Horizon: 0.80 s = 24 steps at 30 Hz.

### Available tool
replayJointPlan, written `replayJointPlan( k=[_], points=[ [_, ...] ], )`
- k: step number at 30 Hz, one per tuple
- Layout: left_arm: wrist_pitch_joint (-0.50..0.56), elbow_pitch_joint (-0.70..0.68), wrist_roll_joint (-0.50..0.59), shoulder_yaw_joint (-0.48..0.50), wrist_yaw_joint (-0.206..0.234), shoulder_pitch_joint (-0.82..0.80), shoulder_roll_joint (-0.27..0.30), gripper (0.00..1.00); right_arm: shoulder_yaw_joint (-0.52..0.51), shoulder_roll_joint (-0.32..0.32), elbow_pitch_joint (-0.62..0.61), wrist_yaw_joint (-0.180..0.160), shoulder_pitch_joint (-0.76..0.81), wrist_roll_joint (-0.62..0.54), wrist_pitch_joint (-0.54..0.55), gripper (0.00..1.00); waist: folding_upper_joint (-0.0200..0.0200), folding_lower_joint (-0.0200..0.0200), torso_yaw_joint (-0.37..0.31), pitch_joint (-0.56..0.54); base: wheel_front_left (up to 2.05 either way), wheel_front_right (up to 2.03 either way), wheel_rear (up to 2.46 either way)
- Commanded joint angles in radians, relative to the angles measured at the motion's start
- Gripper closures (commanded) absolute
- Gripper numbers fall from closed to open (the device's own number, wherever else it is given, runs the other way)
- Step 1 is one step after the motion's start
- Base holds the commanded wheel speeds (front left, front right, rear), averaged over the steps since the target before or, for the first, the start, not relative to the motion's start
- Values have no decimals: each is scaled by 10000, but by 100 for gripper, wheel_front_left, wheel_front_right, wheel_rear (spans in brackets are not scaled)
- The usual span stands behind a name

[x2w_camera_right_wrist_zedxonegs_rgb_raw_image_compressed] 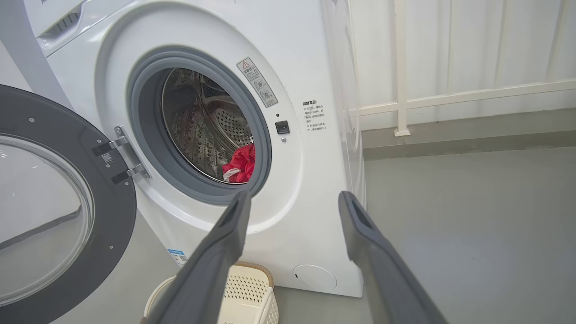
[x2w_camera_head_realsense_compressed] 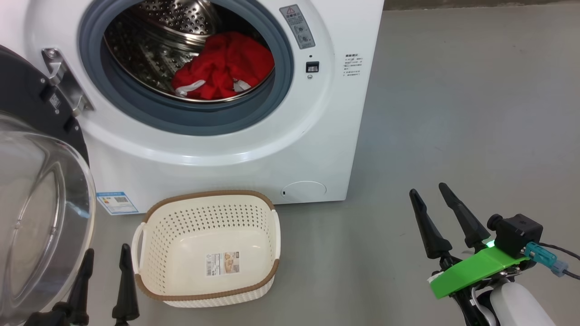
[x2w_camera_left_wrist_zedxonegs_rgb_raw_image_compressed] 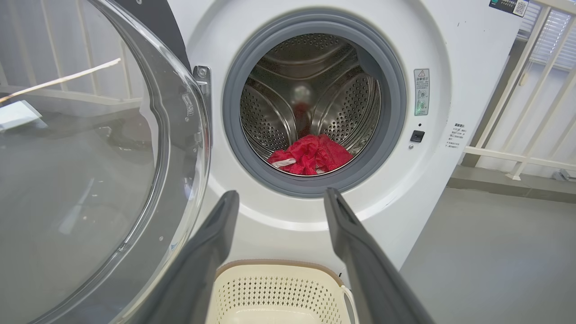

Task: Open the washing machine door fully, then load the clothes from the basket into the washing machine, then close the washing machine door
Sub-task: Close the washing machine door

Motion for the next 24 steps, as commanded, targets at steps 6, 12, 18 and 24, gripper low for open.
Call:
replayJointPlan(
  k=[6, 12, 18, 24],
  points=[
    [-53, -317, 106, 302, -32, -156, 122, 0, 131, -100, -247, 16, 141, -33, -48, 0, 0, 0, 115, 18, 0, 0, 0],
    [-53, -251, 99, 350, -32, -121, 122, 0, 99, -73, -223, 16, 217, -46, -48, 0, 0, 0, 375, -94, 0, 0, 0],
    [-53, -252, 154, 435, -32, -16, 122, 0, 130, -48, -213, 16, 297, -19, -48, 0, 0, 0, 831, -249, 0, 0, 0],
    [-53, -204, 237, 519, 5, 3, 122, 0, 140, -48, -187, 16, 342, 6, -48, 0, 0, 0, 1381, -312, 0, 0, 0]
  ],
)
